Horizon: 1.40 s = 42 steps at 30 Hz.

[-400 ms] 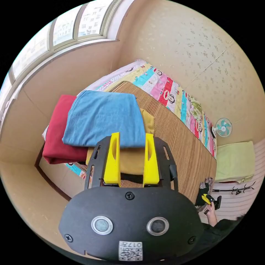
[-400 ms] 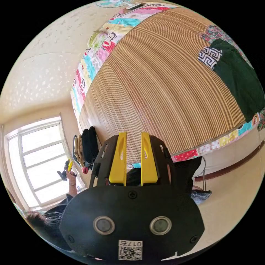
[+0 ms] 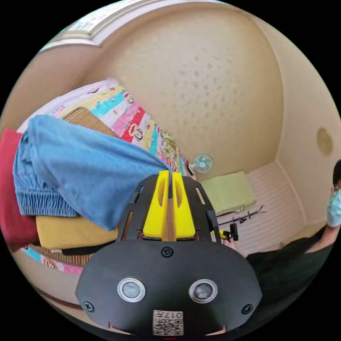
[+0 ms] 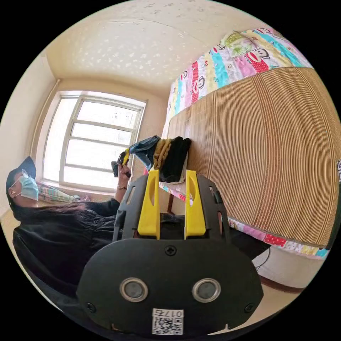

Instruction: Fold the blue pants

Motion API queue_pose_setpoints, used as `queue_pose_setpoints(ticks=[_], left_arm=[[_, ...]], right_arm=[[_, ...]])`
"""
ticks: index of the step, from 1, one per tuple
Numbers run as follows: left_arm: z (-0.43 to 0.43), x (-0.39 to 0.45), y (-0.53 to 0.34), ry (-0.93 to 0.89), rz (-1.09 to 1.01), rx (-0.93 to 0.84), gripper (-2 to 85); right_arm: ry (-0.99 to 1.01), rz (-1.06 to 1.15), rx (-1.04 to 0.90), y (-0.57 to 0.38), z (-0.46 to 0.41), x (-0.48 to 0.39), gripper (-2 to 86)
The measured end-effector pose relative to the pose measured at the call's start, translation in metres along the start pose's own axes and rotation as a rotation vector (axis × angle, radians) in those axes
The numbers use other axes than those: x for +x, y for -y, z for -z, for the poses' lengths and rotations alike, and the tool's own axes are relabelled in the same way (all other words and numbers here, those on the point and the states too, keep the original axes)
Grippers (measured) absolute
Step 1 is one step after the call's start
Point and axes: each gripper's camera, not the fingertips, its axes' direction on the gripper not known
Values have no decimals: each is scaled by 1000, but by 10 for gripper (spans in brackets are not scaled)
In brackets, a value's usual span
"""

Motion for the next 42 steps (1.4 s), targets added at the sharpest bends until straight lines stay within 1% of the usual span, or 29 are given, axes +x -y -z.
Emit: queue_pose_setpoints(ticks=[1,2,3,5,6,7,8,9,10,11,13,16,17,19,21,23,25,27,28,29,30,31,32,34,35,37,39,41,42], left_arm=[[-5,54,-17,-65,-157,-29,-6],[-12,104,-39,-180,-286,-48,-6],[-16,126,-51,-252,-336,-66,-7],[-45,203,-101,-536,-465,-196,-7],[-52,221,-116,-588,-492,-229,-7],[-68,254,-147,-676,-531,-296,-7],[-84,283,-178,-725,-546,-373,-8],[-93,297,-194,-717,-552,-414,-8],[-105,317,-223,-658,-572,-469,-8],[-109,330,-247,-621,-604,-489,-9],[-112,338,-270,-607,-603,-536,-9],[-108,342,-299,-509,-603,-556,-10],[-104,345,-311,-458,-630,-544,-10],[-98,350,-323,-417,-667,-512,-10],[-92,347,-323,-405,-631,-451,-10],[-92,333,-312,-470,-513,-400,-10],[-92,324,-301,-492,-448,-360,-10],[-89,324,-288,-503,-438,-326,-10],[-85,329,-277,-527,-456,-302,-10],[-81,338,-264,-554,-482,-278,-10],[-79,343,-257,-564,-497,-265,-10],[-75,356,-242,-582,-532,-238,-10],[-72,372,-228,-598,-573,-219,-10],[-73,399,-210,-631,-638,-208,-9],[-77,420,-203,-658,-684,-219,-9],[-90,452,-199,-702,-742,-250,-8],[-110,481,-204,-738,-786,-313,-4],[-135,510,-216,-703,-847,-420,18],[-137,513,-217,-685,-857,-433,32]], right_arm=[[65,16,-29,15,-12,-2,135],[191,26,-65,30,-31,1,155],[277,27,-80,37,-42,4,170],[724,-47,-172,62,-105,33,218],[845,-83,-201,66,-125,41,228],[1087,-136,-260,70,-166,52,229],[1276,-194,-380,68,-208,53,220],[1318,-217,-448,65,-225,51,211],[1319,-234,-563,57,-252,43,149],[1293,-202,-632,50,-266,31,43],[1317,-109,-646,48,-266,12,20],[1400,176,-560,67,-219,-15,15],[1342,257,-524,77,-197,-19,16],[1226,277,-476,90,-172,-13,24],[1013,288,-487,95,-154,-2,47],[739,296,-486,85,-132,16,122],[686,332,-470,69,-112,29,162],[678,390,-367,47,-81,40,179],[665,422,-261,29,-58,49,185],[624,445,-177,9,-39,55,191],[588,457,-148,-1,-31,57,197],[471,477,-124,-22,-22,58,209],[308,515,-113,-45,-22,53,234],[95,585,-68,-76,-35,41,263],[40,641,-70,-90,-54,30,272],[58,745,-130,-101,-94,8,268],[32,814,-125,-102,-137,-18,252],[-155,772,0,-86,-170,-44,235],[-159,768,42,-81,-172,-48,231]])
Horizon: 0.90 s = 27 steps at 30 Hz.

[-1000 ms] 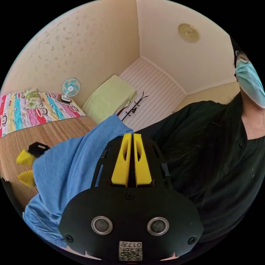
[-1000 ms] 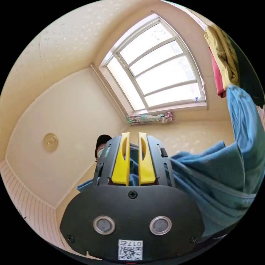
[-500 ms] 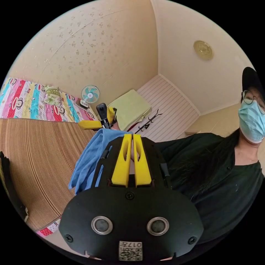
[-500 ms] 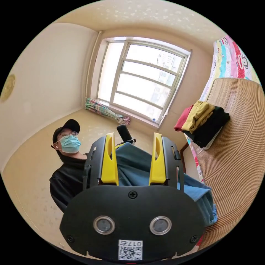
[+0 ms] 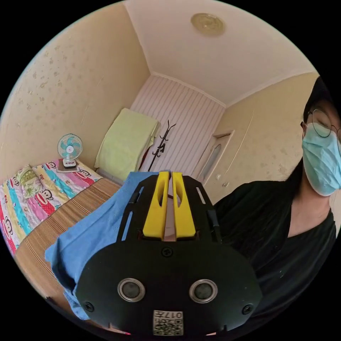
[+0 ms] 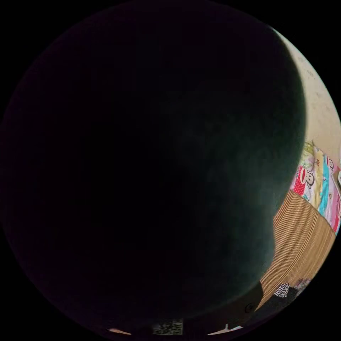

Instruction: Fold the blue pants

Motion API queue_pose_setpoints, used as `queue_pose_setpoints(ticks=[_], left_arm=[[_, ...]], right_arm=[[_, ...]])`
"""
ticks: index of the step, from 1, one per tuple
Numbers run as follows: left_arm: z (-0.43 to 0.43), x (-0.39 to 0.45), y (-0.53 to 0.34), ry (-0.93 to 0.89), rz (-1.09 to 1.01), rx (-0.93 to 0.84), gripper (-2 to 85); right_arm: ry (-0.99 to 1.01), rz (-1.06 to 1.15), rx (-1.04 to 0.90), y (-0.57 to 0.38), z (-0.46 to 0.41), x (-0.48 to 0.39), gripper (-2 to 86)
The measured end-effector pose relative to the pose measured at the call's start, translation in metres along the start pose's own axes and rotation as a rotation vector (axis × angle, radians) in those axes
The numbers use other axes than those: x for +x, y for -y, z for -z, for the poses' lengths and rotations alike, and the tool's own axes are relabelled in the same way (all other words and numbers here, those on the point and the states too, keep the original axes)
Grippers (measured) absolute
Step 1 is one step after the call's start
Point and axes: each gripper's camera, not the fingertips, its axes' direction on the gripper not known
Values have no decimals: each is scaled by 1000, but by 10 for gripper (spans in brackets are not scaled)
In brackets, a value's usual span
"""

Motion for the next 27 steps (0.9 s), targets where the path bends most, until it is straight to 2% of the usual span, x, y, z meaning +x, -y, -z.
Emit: queue_pose_setpoints(ticks=[3,6,8,10,12,14,17,20,22,24,26,27], left_arm=[[39,-5,-13,-5,31,109,80],[122,-32,-59,54,215,319,99],[181,-68,-122,137,485,507,105],[201,-97,-173,137,699,596,120],[201,-124,-213,64,877,626,143],[180,-153,-243,-144,1033,659,157],[144,-183,-245,-391,1123,666,165],[112,-207,-221,-538,1150,611,193],[95,-220,-205,-626,1147,642,216],[84,-233,-195,-734,1153,772,209],[99,-244,-188,-754,1067,1044,109],[109,-244,-186,-722,1021,1091,80]], right_arm=[[70,-187,107,31,3,34,216],[54,-233,192,61,15,52,203],[10,-218,233,89,19,49,195],[26,-207,269,110,17,39,189],[55,-195,307,130,12,25,184],[68,-199,382,154,8,0,177],[45,-171,498,181,11,-39,169],[-6,-123,625,202,20,-78,161],[-54,-110,683,210,26,-94,156],[-105,-122,715,212,32,-100,150],[-172,-155,689,209,36,-88,143],[-194,-171,673,206,36,-81,141]])
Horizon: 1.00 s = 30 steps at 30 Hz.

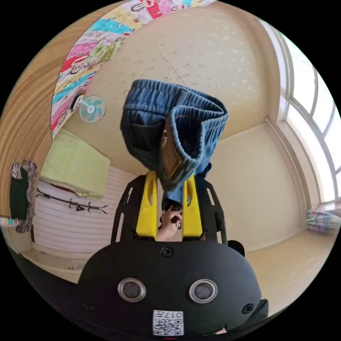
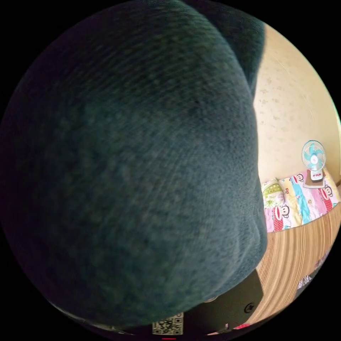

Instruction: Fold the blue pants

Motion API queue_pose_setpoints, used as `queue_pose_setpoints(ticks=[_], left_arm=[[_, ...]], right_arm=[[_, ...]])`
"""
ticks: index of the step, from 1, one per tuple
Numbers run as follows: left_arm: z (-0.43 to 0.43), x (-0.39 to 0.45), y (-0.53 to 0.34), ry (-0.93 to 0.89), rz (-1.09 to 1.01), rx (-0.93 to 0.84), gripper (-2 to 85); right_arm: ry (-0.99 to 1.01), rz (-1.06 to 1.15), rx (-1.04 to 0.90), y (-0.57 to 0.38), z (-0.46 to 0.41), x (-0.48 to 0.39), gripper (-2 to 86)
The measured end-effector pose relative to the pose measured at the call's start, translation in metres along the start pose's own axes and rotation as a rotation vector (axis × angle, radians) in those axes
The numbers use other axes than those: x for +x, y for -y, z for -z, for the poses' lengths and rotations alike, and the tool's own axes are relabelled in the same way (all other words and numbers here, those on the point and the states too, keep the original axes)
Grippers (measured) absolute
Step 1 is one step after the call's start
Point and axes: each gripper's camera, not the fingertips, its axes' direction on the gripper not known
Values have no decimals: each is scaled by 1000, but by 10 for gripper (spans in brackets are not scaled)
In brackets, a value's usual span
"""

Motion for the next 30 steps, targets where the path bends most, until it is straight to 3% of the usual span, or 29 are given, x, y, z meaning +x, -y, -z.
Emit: queue_pose_setpoints(ticks=[3,5,7,11,14,16,18,20,24,27,30], left_arm=[[11,71,4,141,-318,53,24],[2,126,-2,288,-609,-5,-1],[-18,147,-11,390,-734,-58,-6],[-78,137,-30,520,-848,-171,-9],[-115,114,-51,604,-895,-234,-9],[-134,100,-67,712,-951,-260,-9],[-152,79,-84,842,-988,-285,-9],[-168,45,-107,931,-1019,-345,-9],[-181,5,-140,959,-1007,-419,-9],[-193,-10,-167,1002,-1026,-458,-6],[-202,-15,-190,1001,-1039,-522,9]], right_arm=[[-113,-85,-115,-17,-7,59,130],[-101,-150,-281,-47,-23,119,121],[-80,-194,-425,-82,-41,161,113],[-107,-327,-776,-188,-79,224,91],[-56,-483,-796,-244,-61,234,68],[-132,-542,-797,-265,-45,230,66],[-194,-542,-803,-271,-41,211,129],[-77,-360,-759,-247,-60,149,166],[-25,63,-701,-195,-110,14,198],[-142,384,-651,-181,-153,-90,186],[-363,624,-620,-188,-195,-156,92]])
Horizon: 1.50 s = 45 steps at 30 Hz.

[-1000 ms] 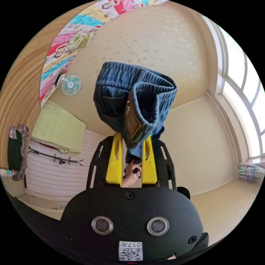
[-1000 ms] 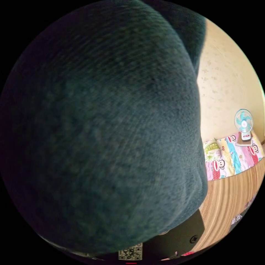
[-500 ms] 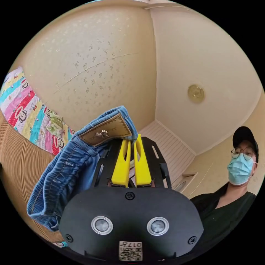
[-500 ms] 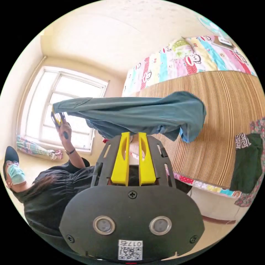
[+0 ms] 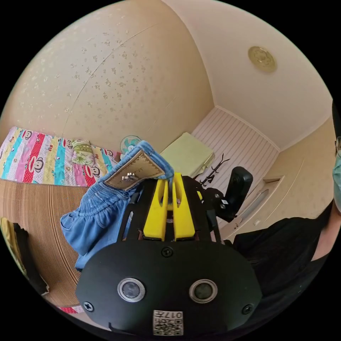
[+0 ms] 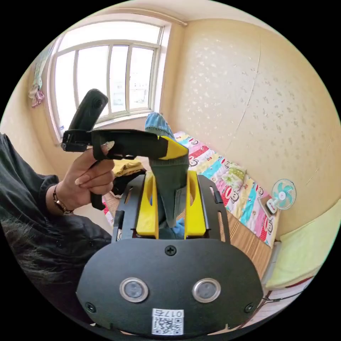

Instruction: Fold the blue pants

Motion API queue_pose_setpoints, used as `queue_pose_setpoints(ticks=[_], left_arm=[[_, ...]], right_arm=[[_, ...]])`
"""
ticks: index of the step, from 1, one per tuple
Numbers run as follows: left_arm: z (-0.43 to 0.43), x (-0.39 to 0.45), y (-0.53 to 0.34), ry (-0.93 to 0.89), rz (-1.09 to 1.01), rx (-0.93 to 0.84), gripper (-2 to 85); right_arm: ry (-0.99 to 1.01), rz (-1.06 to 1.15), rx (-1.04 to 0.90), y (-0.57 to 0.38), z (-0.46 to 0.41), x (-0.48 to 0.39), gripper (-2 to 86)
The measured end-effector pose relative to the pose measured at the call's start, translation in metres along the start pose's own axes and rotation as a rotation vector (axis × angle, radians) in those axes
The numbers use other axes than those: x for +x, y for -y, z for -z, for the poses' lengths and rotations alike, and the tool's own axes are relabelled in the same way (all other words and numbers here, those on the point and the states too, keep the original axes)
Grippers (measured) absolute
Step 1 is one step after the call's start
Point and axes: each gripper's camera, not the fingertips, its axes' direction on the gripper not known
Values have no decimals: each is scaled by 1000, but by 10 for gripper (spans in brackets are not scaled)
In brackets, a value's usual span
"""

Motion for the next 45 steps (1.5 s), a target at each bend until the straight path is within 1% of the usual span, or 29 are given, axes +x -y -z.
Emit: queue_pose_setpoints(ticks=[1,2,6,8,10,11,12,14,16,19,21,22,23,25,27,28,29,30,31,32,34,36,37,38,39,41,42,44,45], left_arm=[[0,7,-1,-20,-18,-23,23],[6,12,-2,-34,-33,-24,51],[61,15,-10,-152,-81,75,83],[108,7,-30,-113,-40,178,86],[136,-7,-47,-35,38,234,99],[151,-19,-57,2,103,260,121],[155,-27,-61,7,139,266,133],[158,-55,-70,-60,254,230,199],[145,-64,-70,-110,273,176,240],[107,-61,-58,-145,259,48,256],[86,-54,-45,-312,227,10,237],[84,-45,-36,-454,179,56,147],[91,-33,-26,-583,112,141,88],[108,-17,-5,-628,70,218,51],[133,2,23,-590,2,249,34],[155,17,42,-578,-77,288,31],[179,34,61,-546,-153,337,29],[191,42,70,-514,-184,362,28],[213,60,86,-444,-248,410,27],[230,77,101,-390,-306,453,26],[247,97,120,-351,-387,494,26],[251,106,138,-253,-393,497,27],[247,104,150,-169,-373,489,26],[238,93,163,-86,-348,476,27],[231,85,170,-50,-336,465,27],[193,27,217,69,-229,381,31],[180,6,233,93,-186,350,32],[115,-92,304,206,-40,212,45],[100,-117,318,243,-16,170,52]], right_arm=[[-90,28,39,13,5,-17,62],[-127,78,57,25,12,-30,50],[-166,116,218,56,68,-42,42],[-133,150,312,78,118,-37,43],[-77,195,406,89,159,-32,44],[-30,206,459,97,186,-27,44],[-6,205,478,102,199,-24,44],[86,176,552,118,246,-8,44],[139,151,600,129,277,3,44],[166,134,656,140,323,15,44],[156,122,673,143,347,21,45],[153,114,672,143,362,25,45],[156,110,667,141,377,30,45],[142,88,668,132,400,39,45],[105,51,663,121,425,50,43],[66,33,664,111,442,58,42],[27,23,666,103,457,65,42],[14,13,669,98,464,69,43],[8,-14,683,90,478,80,44],[31,-41,701,82,490,92,46],[87,-98,716,73,500,113,47],[123,-191,698,68,498,141,48],[131,-239,661,70,489,162,48],[129,-291,600,75,473,189,48],[125,-318,567,79,462,204,48],[69,-441,431,109,402,286,49],[45,-475,402,120,383,311,49],[-83,-596,267,165,294,418,68],[-99,-633,244,170,271,442,73]])
